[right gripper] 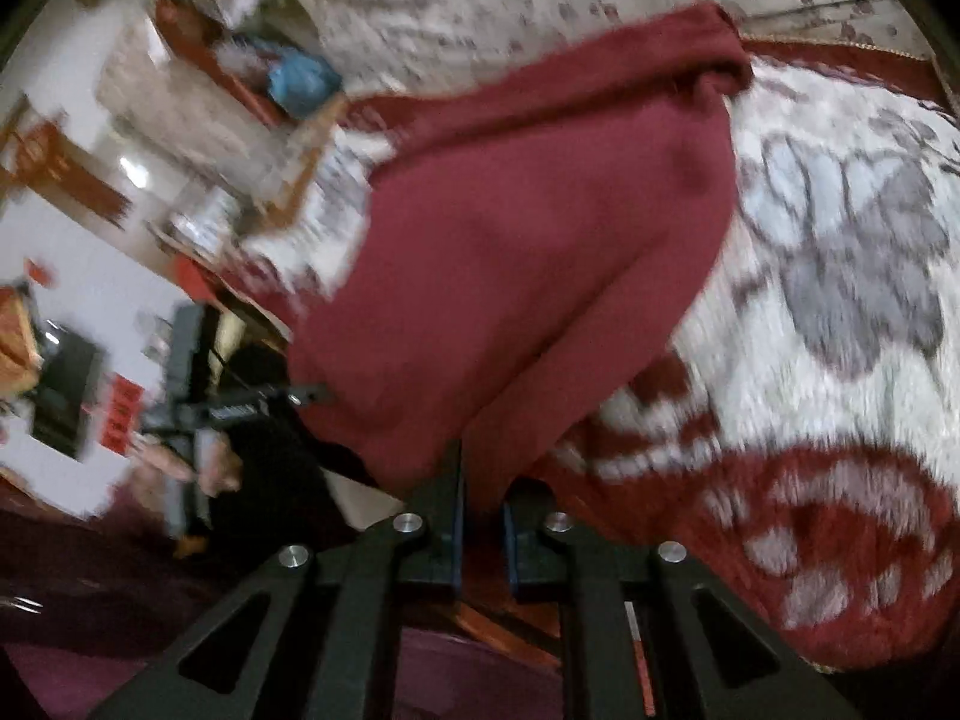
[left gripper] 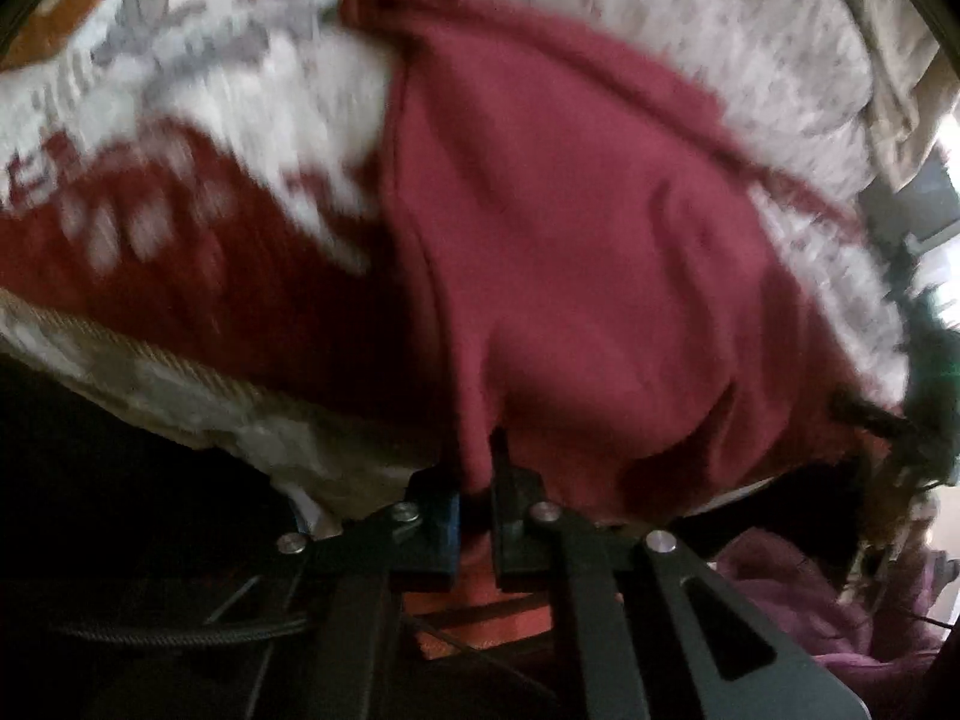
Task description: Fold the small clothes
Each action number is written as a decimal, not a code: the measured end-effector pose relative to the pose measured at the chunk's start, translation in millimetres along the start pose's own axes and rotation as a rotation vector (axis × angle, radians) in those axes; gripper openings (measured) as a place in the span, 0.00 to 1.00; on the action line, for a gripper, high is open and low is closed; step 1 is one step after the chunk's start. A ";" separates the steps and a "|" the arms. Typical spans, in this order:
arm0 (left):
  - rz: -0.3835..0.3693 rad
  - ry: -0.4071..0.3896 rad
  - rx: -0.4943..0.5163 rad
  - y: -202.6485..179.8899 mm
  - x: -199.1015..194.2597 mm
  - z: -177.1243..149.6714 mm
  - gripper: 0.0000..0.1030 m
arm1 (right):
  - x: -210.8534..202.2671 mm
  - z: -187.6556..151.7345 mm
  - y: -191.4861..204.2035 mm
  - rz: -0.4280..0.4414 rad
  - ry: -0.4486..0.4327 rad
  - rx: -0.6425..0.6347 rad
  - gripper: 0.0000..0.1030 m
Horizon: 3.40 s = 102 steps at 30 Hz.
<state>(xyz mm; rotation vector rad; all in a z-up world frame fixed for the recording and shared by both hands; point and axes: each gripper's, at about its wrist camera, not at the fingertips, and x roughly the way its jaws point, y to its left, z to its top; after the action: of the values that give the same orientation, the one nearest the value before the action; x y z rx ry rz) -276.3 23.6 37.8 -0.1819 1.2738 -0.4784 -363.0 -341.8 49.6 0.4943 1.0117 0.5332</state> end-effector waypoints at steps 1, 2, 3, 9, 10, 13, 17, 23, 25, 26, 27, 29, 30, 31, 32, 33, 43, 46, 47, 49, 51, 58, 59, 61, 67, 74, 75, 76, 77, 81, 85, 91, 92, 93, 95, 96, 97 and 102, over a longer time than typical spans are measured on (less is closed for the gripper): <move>-0.015 -0.024 -0.006 0.6 -9.2 6.3 0.06 | -6.5 6.4 2.2 0.027 -0.031 0.001 0.10; -0.030 -0.052 -0.011 0.8 -18.5 13.6 0.06 | -11.6 12.9 3.7 0.047 -0.059 0.002 0.10; -0.044 -0.081 -0.014 0.9 -27.4 22.1 0.06 | -15.8 20.5 4.6 0.063 -0.085 0.006 0.11; -0.080 -0.221 -0.042 -3.7 -50.4 89.6 0.06 | -25.3 69.3 6.0 0.070 -0.214 0.003 0.11; -0.079 -0.240 -0.040 -7.1 -49.9 103.0 0.06 | -24.8 81.2 4.5 0.065 -0.236 0.006 0.11; -0.091 -0.285 -0.039 -9.6 -46.8 142.1 0.06 | -23.9 116.7 -5.2 0.051 -0.289 0.041 0.11; -0.094 -0.295 -0.044 -14.2 -30.6 194.2 0.06 | -21.5 161.0 -26.7 0.026 -0.314 0.066 0.11; -0.068 -0.265 -0.107 1.5 13.1 248.2 0.06 | 14.6 219.1 -68.7 -0.012 -0.276 0.163 0.11; -0.063 -0.248 -0.124 7.4 28.2 263.1 0.07 | 28.1 234.1 -83.1 -0.011 -0.254 0.179 0.13; -0.066 -0.241 -0.136 10.4 34.1 268.3 0.08 | 34.2 240.6 -88.2 -0.017 -0.245 0.183 0.13; -0.069 -0.241 -0.153 14.4 38.3 272.2 0.11 | 39.4 246.7 -94.5 -0.033 -0.238 0.196 0.16; -0.107 -0.250 -0.181 23.7 42.1 277.8 0.29 | 44.6 255.9 -110.4 -0.032 -0.237 0.256 0.19; -0.138 -0.256 -0.193 28.1 41.9 279.4 0.42 | 42.9 257.4 -114.3 -0.018 -0.244 0.272 0.25; -0.163 -0.271 -0.206 32.9 39.1 279.7 0.47 | 37.4 258.7 -118.1 0.008 -0.267 0.293 0.30; -0.178 -0.292 -0.217 36.1 35.2 279.8 0.54 | 29.5 257.7 -119.5 0.035 -0.299 0.302 0.41; -0.173 -0.313 -0.225 37.2 31.3 279.8 0.63 | 21.3 255.2 -118.8 0.035 -0.334 0.298 0.51; -0.114 -0.396 -0.196 30.3 14.7 273.5 0.66 | 39.6 240.6 -61.8 -0.098 -0.239 0.040 0.52; -0.122 -0.421 -0.210 34.7 12.3 272.4 0.69 | 73.9 257.9 -63.3 -0.196 -0.184 0.024 0.52; -0.123 -0.436 -0.221 37.4 11.1 271.8 0.73 | 82.0 264.8 -65.1 -0.231 -0.184 0.025 0.52; -0.122 -0.458 -0.239 43.4 10.0 272.9 0.78 | 92.6 279.8 -72.1 -0.297 -0.220 0.036 0.52; -0.098 -0.443 -0.232 44.4 16.0 275.6 0.78 | 100.3 292.2 -85.5 -0.392 -0.249 0.076 0.52; 0.064 -0.337 -0.085 18.0 46.9 276.6 0.78 | 91.2 291.0 -91.0 -0.363 -0.263 0.122 0.52; 0.094 -0.323 -0.075 16.5 51.9 276.2 0.78 | 84.4 287.7 -89.6 -0.360 -0.282 0.117 0.53; 0.168 -0.263 -0.074 18.4 69.4 276.3 0.78 | 79.4 283.8 -94.6 -0.403 -0.300 0.118 0.55; 0.219 -0.242 -0.060 21.6 84.4 272.6 0.78 | 95.5 283.2 -130.6 -0.408 -0.246 0.186 0.53; 0.115 -0.260 -0.043 22.1 44.0 248.9 0.78 | 19.5 229.1 -90.6 -0.362 -0.329 0.134 0.64; 0.116 -0.265 -0.036 21.7 36.8 241.3 0.78 | 14.3 219.9 -88.0 -0.369 -0.323 0.127 0.64; 0.116 -0.269 -0.034 20.6 32.0 236.0 0.78 | 11.1 208.7 -86.0 -0.374 -0.311 0.120 0.64; 0.111 -0.273 -0.035 20.5 28.7 231.0 0.78 | 8.9 196.8 -85.8 -0.376 -0.294 0.117 0.64; 0.074 -0.252 -0.050 19.9 25.2 204.1 0.79 | 21.0 166.3 -83.4 -0.372 -0.224 0.099 0.64; 0.093 -0.177 -0.017 15.1 44.0 187.1 0.79 | 42.4 157.8 -83.1 -0.361 -0.186 0.065 0.36; 0.102 -0.120 0.024 14.3 47.0 174.4 0.17 | 23.8 155.9 -77.1 -0.395 -0.219 0.050 0.08; 0.102 -0.129 0.033 13.4 43.6 171.1 0.15 | 17.7 154.7 -74.8 -0.391 -0.227 0.045 0.08; 0.102 -0.139 0.038 14.0 40.7 167.4 0.15 | 12.6 153.0 -71.4 -0.392 -0.231 0.034 0.07; 0.098 -0.138 0.018 20.3 41.5 161.7 0.14 | 11.6 149.9 -67.0 -0.419 -0.219 0.012 0.07; 0.092 -0.131 0.011 23.1 44.0 160.4 0.14 | 15.6 146.4 -68.1 -0.439 -0.200 0.010 0.07; 0.088 -0.129 0.015 24.5 44.9 159.9 0.14 | 24.8 142.3 -72.7 -0.463 -0.163 0.017 0.07; 0.090 -0.162 0.025 22.7 34.6 161.0 0.18 | 18.7 141.2 -70.6 -0.465 -0.170 0.031 0.11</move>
<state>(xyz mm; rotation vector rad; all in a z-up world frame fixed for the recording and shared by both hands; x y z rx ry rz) -111.1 7.7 46.2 -0.1387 1.1121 -0.3945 -216.9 -404.0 56.8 0.3104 0.9330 0.0592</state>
